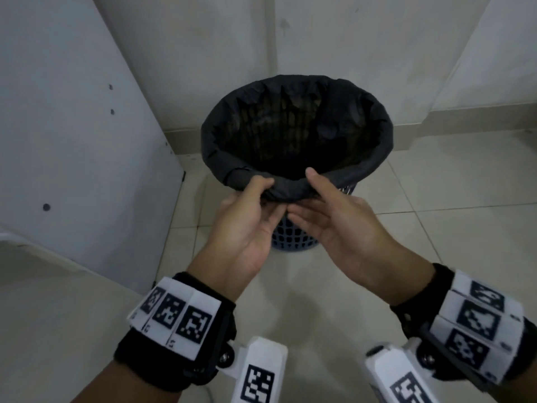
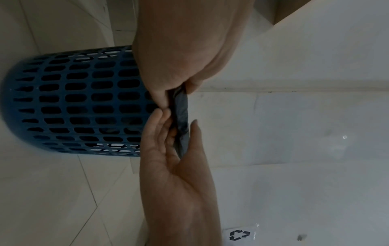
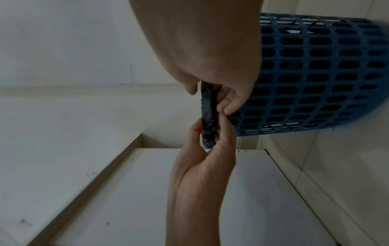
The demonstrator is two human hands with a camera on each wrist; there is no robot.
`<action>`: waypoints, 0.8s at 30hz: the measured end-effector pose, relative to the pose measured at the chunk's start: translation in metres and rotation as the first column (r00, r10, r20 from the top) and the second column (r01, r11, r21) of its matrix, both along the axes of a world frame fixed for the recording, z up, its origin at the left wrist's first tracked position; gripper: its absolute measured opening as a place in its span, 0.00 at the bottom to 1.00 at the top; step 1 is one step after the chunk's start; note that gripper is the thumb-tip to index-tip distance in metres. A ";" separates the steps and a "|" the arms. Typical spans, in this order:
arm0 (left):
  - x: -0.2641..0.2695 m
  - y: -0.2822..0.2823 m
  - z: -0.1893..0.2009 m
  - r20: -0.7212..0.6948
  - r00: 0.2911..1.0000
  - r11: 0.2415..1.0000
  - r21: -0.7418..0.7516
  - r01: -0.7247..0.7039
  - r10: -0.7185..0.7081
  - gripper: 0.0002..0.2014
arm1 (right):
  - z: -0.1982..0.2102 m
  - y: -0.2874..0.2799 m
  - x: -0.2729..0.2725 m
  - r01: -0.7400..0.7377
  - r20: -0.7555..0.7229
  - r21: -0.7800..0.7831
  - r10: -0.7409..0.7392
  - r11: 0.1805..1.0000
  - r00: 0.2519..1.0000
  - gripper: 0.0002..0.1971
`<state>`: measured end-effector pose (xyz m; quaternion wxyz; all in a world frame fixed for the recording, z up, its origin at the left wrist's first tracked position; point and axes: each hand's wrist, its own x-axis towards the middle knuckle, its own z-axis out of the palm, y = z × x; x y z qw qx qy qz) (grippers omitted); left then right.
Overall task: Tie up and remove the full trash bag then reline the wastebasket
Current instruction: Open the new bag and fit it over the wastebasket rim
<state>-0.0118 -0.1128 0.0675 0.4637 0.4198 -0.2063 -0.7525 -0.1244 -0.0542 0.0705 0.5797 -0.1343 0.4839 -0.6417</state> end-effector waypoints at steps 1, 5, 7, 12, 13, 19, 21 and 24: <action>-0.001 0.002 0.001 0.033 0.998 0.998 0.011 0.056 -0.057 0.11 | -0.001 -0.001 -0.003 0.034 -0.004 -0.016 -0.034 0.999 0.999 0.17; 0.002 0.004 -0.001 0.086 0.990 0.993 0.042 0.110 -0.113 0.13 | -0.001 -0.005 -0.012 0.111 0.021 -0.054 -0.110 0.992 0.994 0.14; 0.005 0.005 -0.003 0.044 0.998 0.997 0.056 0.049 -0.051 0.16 | 0.001 -0.005 -0.013 0.133 0.037 -0.064 -0.131 0.989 0.991 0.14; 0.006 -0.004 -0.005 -0.019 1.000 0.997 0.082 -0.013 0.015 0.18 | -0.001 -0.006 -0.016 0.152 0.043 -0.074 -0.149 0.986 0.988 0.14; 0.006 -0.006 -0.005 -0.032 0.999 0.996 0.089 -0.029 0.032 0.17 | -0.001 -0.007 -0.017 0.153 0.048 -0.072 -0.150 0.986 0.987 0.14; 0.011 -0.018 -0.006 -0.100 0.993 0.988 0.145 -0.053 0.068 0.09 | -0.003 -0.010 -0.022 0.163 0.046 -0.070 -0.160 0.984 0.986 0.14; 0.013 -0.021 -0.006 -0.081 0.995 0.991 0.122 -0.055 0.065 0.08 | -0.004 -0.010 -0.023 0.163 0.039 -0.069 -0.161 0.984 0.986 0.14; 0.017 -0.025 -0.008 -0.050 0.996 0.992 0.106 -0.066 0.071 0.06 | -0.004 -0.011 -0.024 0.156 0.035 -0.074 -0.154 0.985 0.988 0.13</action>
